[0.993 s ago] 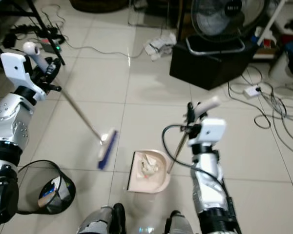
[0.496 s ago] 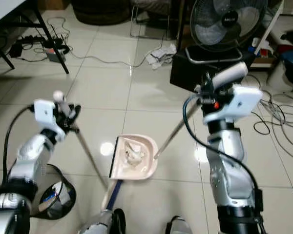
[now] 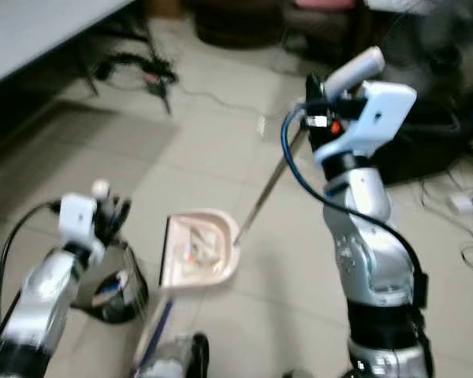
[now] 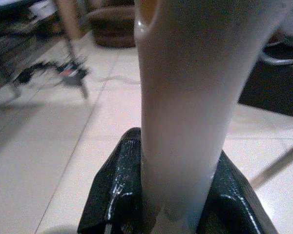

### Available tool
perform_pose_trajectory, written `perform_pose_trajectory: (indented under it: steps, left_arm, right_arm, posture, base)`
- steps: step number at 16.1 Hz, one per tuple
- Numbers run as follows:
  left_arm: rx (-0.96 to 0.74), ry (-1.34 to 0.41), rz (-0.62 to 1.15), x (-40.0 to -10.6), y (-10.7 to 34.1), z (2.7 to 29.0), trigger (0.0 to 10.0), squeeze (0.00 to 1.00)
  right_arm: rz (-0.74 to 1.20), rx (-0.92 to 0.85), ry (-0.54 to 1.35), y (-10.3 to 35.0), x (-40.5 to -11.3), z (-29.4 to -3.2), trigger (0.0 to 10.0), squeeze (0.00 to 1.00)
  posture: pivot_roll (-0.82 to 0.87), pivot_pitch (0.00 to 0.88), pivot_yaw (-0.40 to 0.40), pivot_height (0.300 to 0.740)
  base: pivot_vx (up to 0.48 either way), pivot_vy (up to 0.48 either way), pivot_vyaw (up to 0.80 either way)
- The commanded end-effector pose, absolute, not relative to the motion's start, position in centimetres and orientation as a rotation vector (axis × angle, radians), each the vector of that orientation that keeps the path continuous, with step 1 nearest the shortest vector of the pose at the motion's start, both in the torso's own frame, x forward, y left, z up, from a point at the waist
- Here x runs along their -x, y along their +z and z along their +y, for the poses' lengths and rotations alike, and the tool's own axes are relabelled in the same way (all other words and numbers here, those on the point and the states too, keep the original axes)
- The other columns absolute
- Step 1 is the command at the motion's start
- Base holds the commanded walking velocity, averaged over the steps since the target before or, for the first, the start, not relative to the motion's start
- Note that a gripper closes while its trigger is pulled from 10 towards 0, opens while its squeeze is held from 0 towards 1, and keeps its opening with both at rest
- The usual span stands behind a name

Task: Sweep floor

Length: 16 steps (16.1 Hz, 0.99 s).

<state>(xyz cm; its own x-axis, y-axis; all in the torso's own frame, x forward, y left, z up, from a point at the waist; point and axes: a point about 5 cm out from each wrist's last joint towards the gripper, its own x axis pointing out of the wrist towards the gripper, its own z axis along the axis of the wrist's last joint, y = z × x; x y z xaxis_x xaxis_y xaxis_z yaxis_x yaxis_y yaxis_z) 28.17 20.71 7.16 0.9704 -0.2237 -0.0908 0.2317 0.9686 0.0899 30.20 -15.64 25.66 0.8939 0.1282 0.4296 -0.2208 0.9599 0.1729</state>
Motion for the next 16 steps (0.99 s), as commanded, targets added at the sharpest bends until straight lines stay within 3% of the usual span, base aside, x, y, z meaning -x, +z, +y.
perform_pose_trajectory:
  steps: [1,8,16]
  left_arm:
    - [-0.095,-0.219,0.084,-27.6,7.3,20.3,10.0,0.00]
    - [-0.133,-0.181,0.117,-25.4,7.5,19.8,10.0,0.00]
    - [-0.174,-0.208,0.068,-27.0,9.1,18.6,10.0,0.00]
  right_arm:
    - [-0.510,-0.251,0.200,28.0,-29.9,-15.5,10.0,0.00]
    - [-0.504,-0.267,0.137,28.3,-30.8,-15.7,10.0,0.00]
    - [-0.522,-0.195,0.013,27.5,-30.9,-16.4,10.0,0.00]
  posture:
    - [-0.01,0.038,0.069,0.740]
    - [0.01,0.013,0.058,0.740]
    - [-0.01,0.002,0.080,0.740]
  base:
    - [0.000,0.000,0.80]
    - [0.000,0.000,0.80]
    - [0.032,0.000,0.70]
